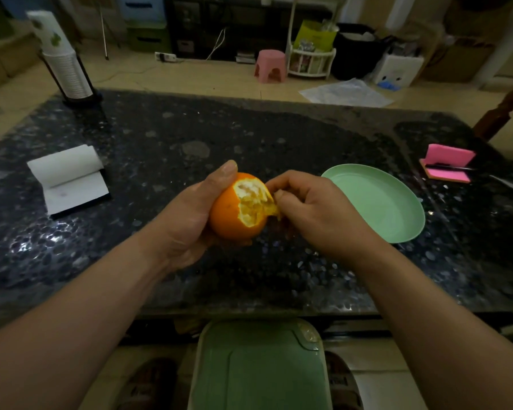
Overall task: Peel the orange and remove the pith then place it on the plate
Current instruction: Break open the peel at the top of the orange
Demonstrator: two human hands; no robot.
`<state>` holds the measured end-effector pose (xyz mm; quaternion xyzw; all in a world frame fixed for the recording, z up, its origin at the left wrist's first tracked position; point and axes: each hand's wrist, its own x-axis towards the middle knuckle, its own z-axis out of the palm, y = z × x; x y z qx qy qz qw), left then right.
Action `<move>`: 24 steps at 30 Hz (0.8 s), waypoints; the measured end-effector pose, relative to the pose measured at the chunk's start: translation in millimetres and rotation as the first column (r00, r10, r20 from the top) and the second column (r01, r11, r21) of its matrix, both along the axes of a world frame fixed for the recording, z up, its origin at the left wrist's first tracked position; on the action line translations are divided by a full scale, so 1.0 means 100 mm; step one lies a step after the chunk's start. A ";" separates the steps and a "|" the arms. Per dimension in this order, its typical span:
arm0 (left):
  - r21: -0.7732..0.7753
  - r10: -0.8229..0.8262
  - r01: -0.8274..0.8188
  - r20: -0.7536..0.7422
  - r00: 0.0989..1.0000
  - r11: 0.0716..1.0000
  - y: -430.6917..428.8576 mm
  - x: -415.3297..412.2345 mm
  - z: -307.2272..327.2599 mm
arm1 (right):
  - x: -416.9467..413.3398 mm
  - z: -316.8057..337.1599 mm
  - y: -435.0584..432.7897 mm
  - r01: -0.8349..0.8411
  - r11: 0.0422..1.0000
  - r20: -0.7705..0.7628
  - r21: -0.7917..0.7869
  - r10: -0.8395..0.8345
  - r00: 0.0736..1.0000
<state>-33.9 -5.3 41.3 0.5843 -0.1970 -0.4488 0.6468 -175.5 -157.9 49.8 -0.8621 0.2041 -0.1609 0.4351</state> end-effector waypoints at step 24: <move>0.060 -0.026 0.022 0.067 0.997 0.998 -0.01 -0.03 -0.05 | 0.02 -0.06 0.07 0.030 0.971 -0.070 -0.236 -0.047 0.996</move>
